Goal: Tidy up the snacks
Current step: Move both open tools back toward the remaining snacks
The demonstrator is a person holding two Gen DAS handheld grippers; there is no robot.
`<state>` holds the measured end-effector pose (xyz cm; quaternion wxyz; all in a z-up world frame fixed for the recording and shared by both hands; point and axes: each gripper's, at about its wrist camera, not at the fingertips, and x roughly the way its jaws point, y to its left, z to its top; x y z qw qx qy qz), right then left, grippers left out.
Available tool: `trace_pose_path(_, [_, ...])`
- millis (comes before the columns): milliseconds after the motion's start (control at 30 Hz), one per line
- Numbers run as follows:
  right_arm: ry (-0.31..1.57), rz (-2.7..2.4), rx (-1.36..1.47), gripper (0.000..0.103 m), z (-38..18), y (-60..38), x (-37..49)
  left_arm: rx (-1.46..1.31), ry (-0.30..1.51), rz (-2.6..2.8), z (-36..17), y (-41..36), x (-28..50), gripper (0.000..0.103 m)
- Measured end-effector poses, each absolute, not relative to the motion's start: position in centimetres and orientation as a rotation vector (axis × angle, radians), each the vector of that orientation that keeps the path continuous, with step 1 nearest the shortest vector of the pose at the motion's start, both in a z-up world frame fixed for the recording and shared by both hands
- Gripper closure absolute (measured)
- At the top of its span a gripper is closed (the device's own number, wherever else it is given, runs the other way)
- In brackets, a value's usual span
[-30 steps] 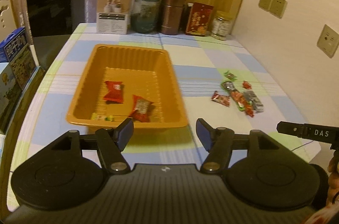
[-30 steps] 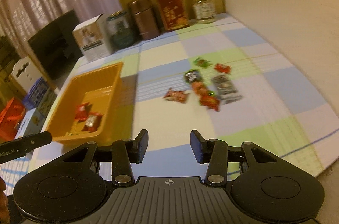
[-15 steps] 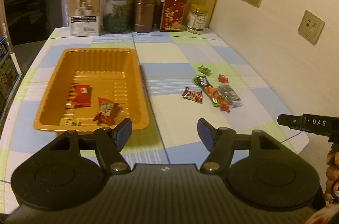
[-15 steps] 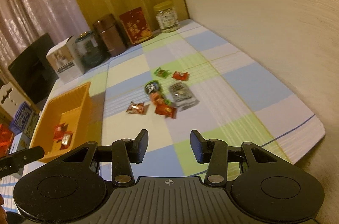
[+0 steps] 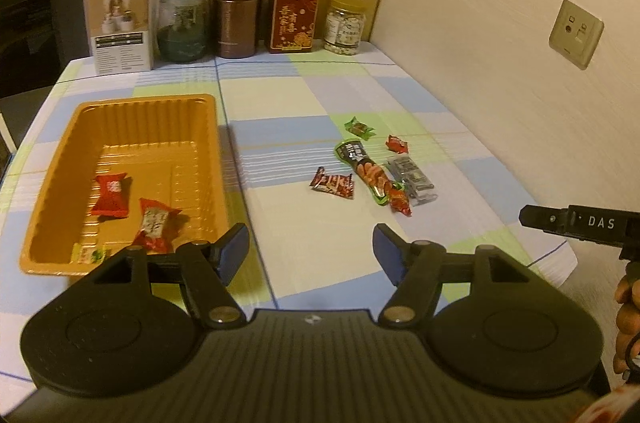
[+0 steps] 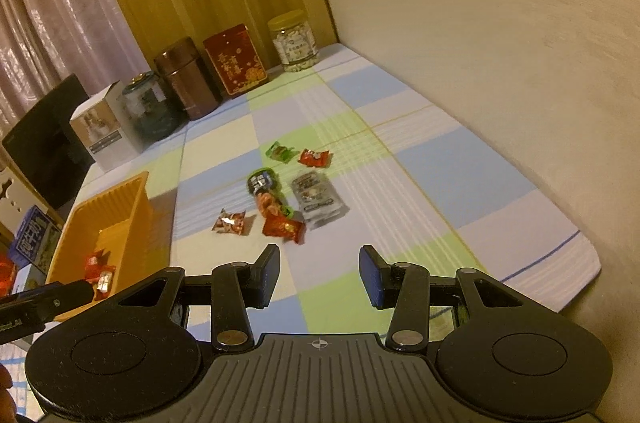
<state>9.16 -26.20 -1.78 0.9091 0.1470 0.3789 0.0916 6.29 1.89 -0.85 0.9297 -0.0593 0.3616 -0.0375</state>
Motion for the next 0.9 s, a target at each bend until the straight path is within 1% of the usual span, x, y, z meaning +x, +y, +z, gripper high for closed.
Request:
trace_pose_path(400, [0.813,0.242,0.226,0.059,-2.9,-26.0,14.1,-0.092,0.773,-0.105,-2.8,-0.3,11.6,0.038])
trace_pose_path(900, [0.878,0.323,0.114,0.059,-7.3,-24.0,23.1,-0.086,0.806,-0.049,-7.5,-1.9,18.5,0.037])
